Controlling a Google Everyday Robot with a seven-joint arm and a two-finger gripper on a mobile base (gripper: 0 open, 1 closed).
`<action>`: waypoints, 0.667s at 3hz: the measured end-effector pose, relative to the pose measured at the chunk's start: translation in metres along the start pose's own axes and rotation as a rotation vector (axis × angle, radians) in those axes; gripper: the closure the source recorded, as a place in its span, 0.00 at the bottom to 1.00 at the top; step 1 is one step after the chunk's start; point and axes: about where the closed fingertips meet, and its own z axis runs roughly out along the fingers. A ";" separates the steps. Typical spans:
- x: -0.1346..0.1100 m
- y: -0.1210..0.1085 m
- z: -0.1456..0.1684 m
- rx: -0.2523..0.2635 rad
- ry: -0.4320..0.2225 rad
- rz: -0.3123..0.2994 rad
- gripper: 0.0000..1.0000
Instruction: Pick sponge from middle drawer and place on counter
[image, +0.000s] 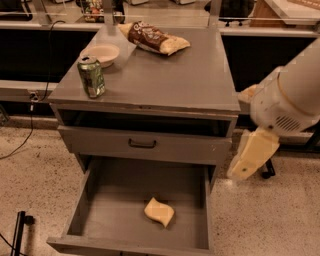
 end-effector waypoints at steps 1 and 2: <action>0.004 0.011 0.032 -0.002 -0.008 0.009 0.00; 0.001 0.009 0.038 -0.023 0.021 0.008 0.00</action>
Offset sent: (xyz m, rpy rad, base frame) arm 0.0088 0.0143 -0.0438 -0.0419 0.0779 -0.0106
